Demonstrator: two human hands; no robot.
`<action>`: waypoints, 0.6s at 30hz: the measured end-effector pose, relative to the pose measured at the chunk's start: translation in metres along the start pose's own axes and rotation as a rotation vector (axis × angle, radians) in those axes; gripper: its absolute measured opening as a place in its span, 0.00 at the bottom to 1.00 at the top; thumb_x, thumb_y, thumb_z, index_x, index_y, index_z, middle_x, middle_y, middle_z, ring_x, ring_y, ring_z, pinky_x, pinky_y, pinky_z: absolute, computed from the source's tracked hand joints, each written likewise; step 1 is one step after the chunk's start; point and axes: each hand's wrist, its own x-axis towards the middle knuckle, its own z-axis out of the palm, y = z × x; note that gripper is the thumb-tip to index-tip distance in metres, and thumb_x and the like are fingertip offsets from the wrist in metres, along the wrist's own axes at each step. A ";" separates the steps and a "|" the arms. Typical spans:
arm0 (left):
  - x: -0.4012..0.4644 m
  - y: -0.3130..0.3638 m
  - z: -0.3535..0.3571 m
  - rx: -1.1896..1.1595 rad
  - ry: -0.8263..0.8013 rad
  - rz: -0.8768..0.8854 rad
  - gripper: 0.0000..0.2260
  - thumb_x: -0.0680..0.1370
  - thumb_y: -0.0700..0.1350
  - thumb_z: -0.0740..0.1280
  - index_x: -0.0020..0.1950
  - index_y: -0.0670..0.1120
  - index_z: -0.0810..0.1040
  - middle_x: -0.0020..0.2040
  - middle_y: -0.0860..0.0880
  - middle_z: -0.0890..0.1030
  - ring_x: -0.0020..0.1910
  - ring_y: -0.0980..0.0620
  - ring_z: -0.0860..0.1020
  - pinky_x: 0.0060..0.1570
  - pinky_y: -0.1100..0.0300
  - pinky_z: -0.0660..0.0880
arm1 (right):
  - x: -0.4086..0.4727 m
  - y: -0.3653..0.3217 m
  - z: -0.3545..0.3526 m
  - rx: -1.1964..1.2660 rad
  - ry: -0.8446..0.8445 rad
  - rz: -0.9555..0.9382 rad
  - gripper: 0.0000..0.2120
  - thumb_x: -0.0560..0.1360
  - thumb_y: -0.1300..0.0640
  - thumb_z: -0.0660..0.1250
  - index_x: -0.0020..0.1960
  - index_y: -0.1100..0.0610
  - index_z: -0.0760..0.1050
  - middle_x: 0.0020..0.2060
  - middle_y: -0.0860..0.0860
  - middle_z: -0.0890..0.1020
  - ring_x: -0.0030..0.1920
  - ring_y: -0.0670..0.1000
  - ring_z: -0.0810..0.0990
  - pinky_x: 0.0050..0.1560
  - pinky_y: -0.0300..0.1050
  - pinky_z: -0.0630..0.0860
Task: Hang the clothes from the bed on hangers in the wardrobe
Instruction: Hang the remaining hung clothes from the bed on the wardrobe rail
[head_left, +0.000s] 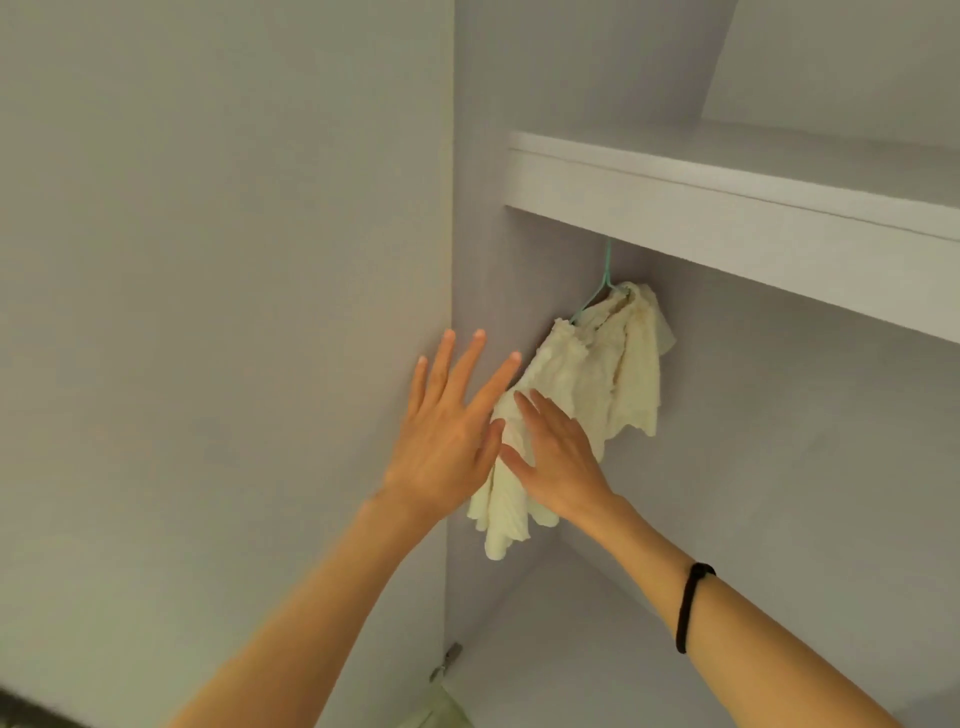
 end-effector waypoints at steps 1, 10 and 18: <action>-0.021 0.001 0.002 0.002 -0.022 -0.063 0.25 0.77 0.48 0.54 0.75 0.53 0.54 0.75 0.41 0.58 0.74 0.40 0.49 0.70 0.43 0.49 | -0.007 -0.005 0.006 -0.006 -0.040 -0.041 0.31 0.79 0.42 0.51 0.76 0.50 0.43 0.76 0.50 0.47 0.76 0.49 0.45 0.74 0.53 0.45; -0.220 -0.017 -0.073 0.260 -0.142 -0.580 0.25 0.78 0.53 0.53 0.75 0.53 0.57 0.74 0.43 0.60 0.74 0.42 0.50 0.68 0.43 0.52 | -0.069 -0.108 0.064 0.092 -0.138 -0.572 0.33 0.76 0.38 0.46 0.74 0.56 0.58 0.72 0.55 0.64 0.73 0.53 0.58 0.73 0.49 0.50; -0.371 0.004 -0.214 0.556 0.002 -1.004 0.28 0.76 0.47 0.65 0.73 0.51 0.59 0.72 0.42 0.63 0.73 0.40 0.55 0.67 0.39 0.57 | -0.145 -0.284 0.092 0.261 -0.241 -1.050 0.29 0.76 0.42 0.55 0.72 0.56 0.63 0.70 0.55 0.68 0.71 0.55 0.65 0.70 0.55 0.59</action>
